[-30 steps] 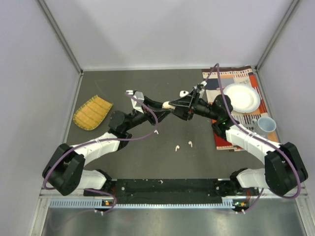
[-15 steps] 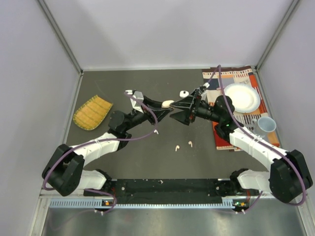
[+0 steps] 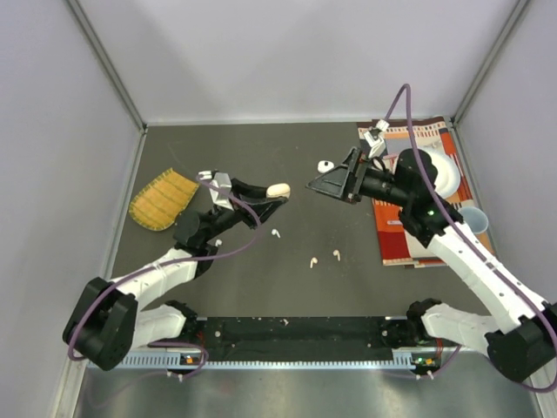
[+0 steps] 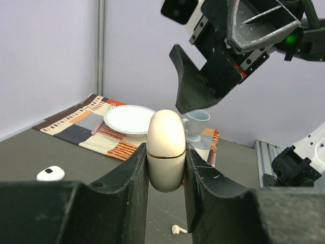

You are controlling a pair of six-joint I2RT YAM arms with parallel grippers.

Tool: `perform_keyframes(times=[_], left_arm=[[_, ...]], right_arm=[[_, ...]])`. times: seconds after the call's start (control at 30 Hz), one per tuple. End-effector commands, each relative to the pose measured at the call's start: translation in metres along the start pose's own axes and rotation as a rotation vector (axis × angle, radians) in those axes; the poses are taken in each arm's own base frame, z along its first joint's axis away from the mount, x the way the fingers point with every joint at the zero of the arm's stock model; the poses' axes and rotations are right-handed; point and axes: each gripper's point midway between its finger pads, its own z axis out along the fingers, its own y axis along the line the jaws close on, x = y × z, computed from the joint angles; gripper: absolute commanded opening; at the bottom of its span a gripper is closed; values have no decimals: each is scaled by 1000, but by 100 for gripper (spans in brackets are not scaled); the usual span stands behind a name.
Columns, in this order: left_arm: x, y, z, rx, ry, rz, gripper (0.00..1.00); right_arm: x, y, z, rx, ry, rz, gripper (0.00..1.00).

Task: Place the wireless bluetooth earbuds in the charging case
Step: Open the charging case.

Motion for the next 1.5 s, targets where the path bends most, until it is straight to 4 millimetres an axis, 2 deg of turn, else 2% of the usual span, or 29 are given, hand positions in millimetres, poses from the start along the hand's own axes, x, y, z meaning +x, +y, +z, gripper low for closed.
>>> perform_keyframes(times=[0.0, 0.07, 0.23, 0.27, 0.33, 0.5, 0.8, 1.0, 1.47], left_arm=[[-26, -21, -6, 74, -67, 115, 0], [-26, -23, -11, 76, -76, 154, 0], [-29, -21, -19, 42, -120, 204, 0], [-27, -20, -20, 38, -122, 200, 0], [-32, -23, -22, 39, -153, 207, 0], [-31, -26, -26, 50, -173, 200, 0], [-21, -38, -27, 113, -126, 127, 0], [-18, -47, -27, 160, -105, 92, 0], [-17, -58, -19, 236, -65, 28, 0]], right_arm=[[-5, -11, -16, 117, -32, -297, 88], [-5, -13, -23, 140, -43, -401, 89], [-2, -8, -30, 112, -43, -486, 90], [-1, -9, -29, 110, -34, -484, 90], [5, -6, -26, 80, -1, -478, 99], [21, -1, -14, 27, 94, -463, 99], [22, 6, -2, 40, 86, -494, 99], [32, 12, 11, 29, 128, -521, 99], [45, 0, 28, 62, 177, -490, 99]])
